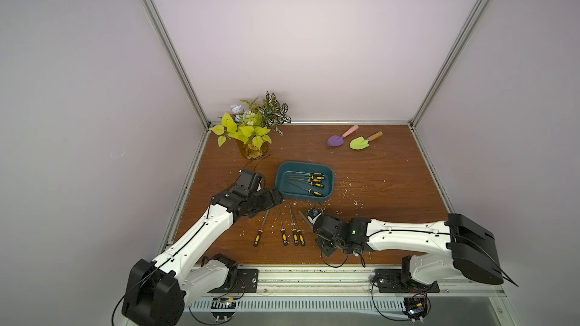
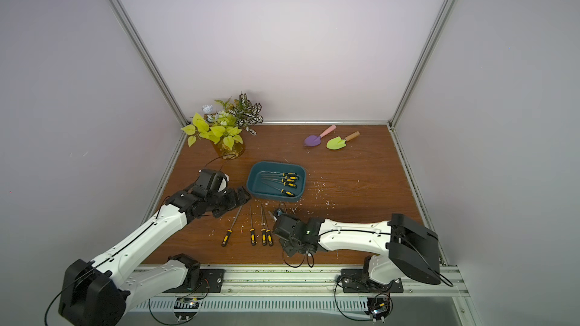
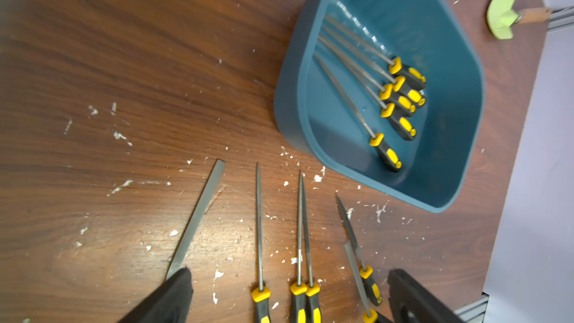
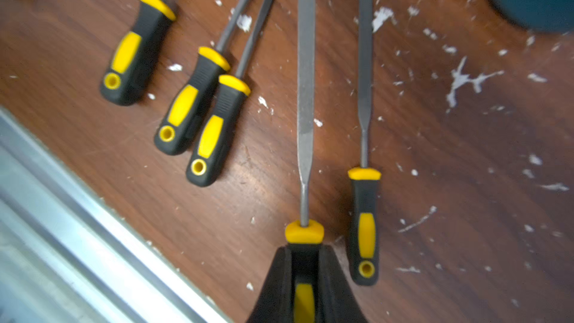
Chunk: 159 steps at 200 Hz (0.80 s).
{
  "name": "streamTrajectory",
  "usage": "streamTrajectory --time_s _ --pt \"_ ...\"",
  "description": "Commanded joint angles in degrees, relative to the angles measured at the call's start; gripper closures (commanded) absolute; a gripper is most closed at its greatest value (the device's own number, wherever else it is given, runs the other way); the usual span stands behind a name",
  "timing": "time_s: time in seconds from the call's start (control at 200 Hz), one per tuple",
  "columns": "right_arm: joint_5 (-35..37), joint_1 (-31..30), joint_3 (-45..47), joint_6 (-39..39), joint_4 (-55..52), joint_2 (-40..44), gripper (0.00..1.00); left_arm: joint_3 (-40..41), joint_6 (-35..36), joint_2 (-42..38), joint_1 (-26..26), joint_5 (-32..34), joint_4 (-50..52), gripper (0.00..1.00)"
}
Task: Put the file tool into the storage box
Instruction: Pick up the file tool from the center of the board, then place the file tool in the storage box.
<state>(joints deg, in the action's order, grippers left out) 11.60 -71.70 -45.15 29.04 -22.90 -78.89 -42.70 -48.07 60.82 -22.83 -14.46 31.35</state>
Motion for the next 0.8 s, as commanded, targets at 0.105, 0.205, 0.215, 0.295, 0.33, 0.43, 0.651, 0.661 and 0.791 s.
streamTrajectory --time_s 0.105,0.205,0.215,0.295,0.33,0.43,0.651,0.661,0.791 --pt "2.1 6.7 -6.2 -9.1 -2.4 9.4 0.94 -5.5 0.7 -1.2 -0.5 2.6 0.6 0.0" --pt "-1.6 12.5 -9.3 -13.6 -2.3 9.6 0.94 -7.2 1.3 -0.1 -0.5 2.7 0.6 0.0" --pt "-2.0 13.0 -9.6 -14.1 -2.2 9.4 0.94 -7.4 1.5 0.0 -0.5 2.7 0.6 0.0" --pt "-4.8 17.0 -12.3 -18.6 -1.6 7.1 0.94 -8.4 1.9 1.1 -0.5 2.6 0.6 0.0" --pt "-6.1 18.6 -13.8 -20.6 -1.5 5.6 0.94 -8.8 2.1 1.6 -0.5 2.6 0.6 0.0" --pt "-9.2 22.6 -18.5 -26.5 -1.4 -0.1 0.95 -9.7 2.6 2.9 -0.5 2.5 0.6 0.0" --pt "-10.5 28.4 -26.2 -40.8 0.1 -13.0 0.98 -11.2 1.9 4.7 -0.5 1.6 0.6 0.0" --pt "-10.5 28.6 -26.6 -41.3 0.1 -13.6 0.98 -11.3 1.9 4.7 -0.5 1.5 0.6 0.0" --pt "-12.6 30.2 -31.8 -46.8 -1.6 -20.6 0.99 -11.2 1.6 4.7 -0.5 2.0 0.7 0.0"
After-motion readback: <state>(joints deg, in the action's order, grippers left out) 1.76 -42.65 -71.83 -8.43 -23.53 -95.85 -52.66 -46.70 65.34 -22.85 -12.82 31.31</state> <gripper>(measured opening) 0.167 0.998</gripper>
